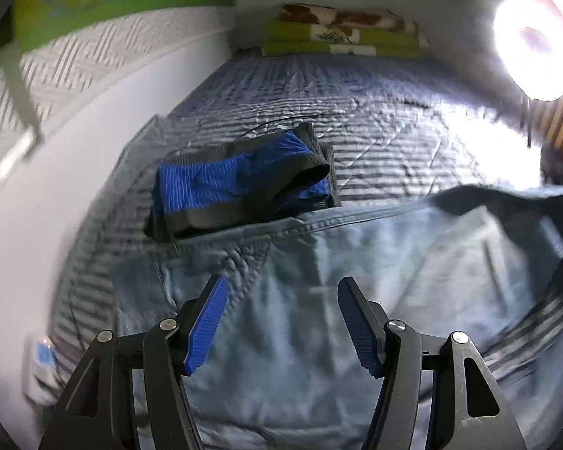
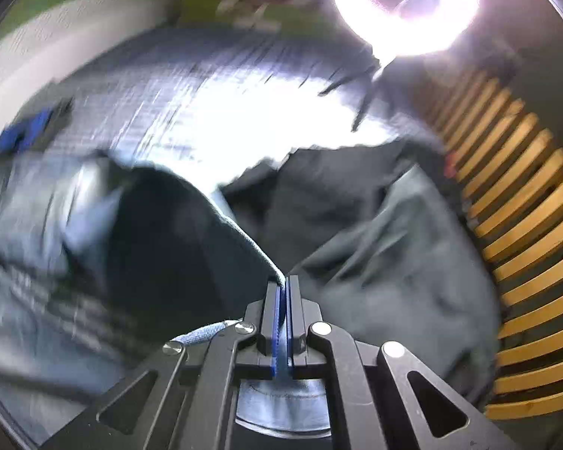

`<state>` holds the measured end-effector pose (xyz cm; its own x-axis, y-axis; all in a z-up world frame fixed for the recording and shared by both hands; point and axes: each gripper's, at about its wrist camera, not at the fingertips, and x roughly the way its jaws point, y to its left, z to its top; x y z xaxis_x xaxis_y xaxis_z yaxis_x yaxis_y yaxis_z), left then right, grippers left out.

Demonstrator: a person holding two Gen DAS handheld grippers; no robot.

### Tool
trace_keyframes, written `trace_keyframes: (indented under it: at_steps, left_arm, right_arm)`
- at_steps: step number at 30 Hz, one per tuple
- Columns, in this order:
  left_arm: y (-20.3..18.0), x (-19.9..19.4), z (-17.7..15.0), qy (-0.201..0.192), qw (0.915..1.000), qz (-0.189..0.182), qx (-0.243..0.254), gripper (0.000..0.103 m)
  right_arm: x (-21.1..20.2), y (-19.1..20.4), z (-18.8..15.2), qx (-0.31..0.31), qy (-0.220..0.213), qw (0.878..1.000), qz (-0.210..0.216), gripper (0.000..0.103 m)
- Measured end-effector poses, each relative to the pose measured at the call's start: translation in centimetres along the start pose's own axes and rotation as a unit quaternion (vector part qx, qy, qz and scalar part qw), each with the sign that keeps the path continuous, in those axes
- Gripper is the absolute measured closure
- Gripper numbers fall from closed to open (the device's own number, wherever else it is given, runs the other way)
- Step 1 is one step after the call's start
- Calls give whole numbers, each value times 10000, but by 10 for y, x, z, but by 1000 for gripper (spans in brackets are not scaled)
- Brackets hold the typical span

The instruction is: Organize objects

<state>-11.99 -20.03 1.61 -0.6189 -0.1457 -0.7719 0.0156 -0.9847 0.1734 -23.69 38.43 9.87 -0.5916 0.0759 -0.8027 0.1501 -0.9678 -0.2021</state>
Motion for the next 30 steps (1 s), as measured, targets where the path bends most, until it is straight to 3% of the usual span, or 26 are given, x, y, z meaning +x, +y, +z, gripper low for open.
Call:
trace_keyframes:
  at_steps: [2, 5, 9, 17, 20, 22, 23, 24, 26, 30]
  left_arm:
    - [-14, 11, 4, -39, 9974, 338, 633, 34]
    - [-30, 28, 10, -11, 9904, 550, 1267, 33]
    - [-34, 51, 24, 19, 9884, 445, 1452, 26]
    - [-60, 102, 38, 106, 9766, 385, 2112, 22]
    - [-68, 114, 35, 193, 9758, 305, 2156, 23]
    - [-72, 117, 31, 206, 9767, 255, 2122, 36]
    - [-76, 116, 28, 208, 9764, 163, 2142, 67]
    - [-80, 117, 25, 201, 9763, 190, 2146, 86]
    - [-83, 115, 16, 158, 9762, 327, 2137, 94]
    - [-74, 89, 12, -20, 9802, 370, 1947, 97]
  right_arm:
    - [-9, -14, 21, 185, -178, 9995, -170, 101]
    - [-21, -30, 37, 267, -389, 9980, -409, 101]
    - [-18, -35, 37, 169, -390, 9974, -580, 101]
    - [8, -52, 22, 367, -216, 9966, -700, 101]
    - [15, -50, 20, 271, -182, 9964, -778, 101]
    - [17, -48, 20, 246, -220, 9962, -803, 101]
    - [18, -49, 20, 273, -236, 9963, -783, 101]
    - [18, -50, 20, 290, -243, 9963, -765, 101]
    - [17, -49, 19, 307, -281, 9962, -762, 101]
    - [5, -48, 22, 337, -402, 9958, -756, 101]
